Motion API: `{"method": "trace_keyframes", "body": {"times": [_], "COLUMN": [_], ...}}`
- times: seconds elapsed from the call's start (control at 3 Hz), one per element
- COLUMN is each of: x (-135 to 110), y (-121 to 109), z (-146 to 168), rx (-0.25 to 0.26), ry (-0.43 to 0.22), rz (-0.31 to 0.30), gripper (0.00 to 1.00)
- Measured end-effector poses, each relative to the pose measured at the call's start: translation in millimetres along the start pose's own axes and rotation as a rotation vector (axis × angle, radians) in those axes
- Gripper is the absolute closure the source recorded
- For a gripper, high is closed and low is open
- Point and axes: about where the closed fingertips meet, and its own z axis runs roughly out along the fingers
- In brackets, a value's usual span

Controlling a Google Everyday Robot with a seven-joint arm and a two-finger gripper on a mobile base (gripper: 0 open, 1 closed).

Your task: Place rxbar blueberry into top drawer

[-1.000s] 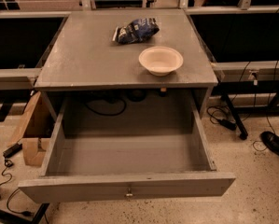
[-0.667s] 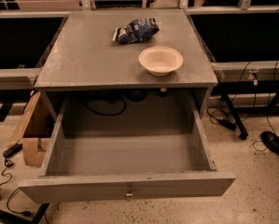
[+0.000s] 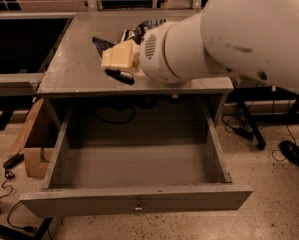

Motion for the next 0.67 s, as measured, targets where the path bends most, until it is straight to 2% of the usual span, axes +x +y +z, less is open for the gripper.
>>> {"method": "trace_keyframes", "body": {"times": [0.33, 0.67], "x": [43.0, 92.2], "y": [-31.5, -76.8], "z": [31.5, 56.1], "rx": [-0.015, -0.010], "ry": [0.059, 0.100], "rz": [0.062, 0.099], "gripper": [1.00, 1.00]}}
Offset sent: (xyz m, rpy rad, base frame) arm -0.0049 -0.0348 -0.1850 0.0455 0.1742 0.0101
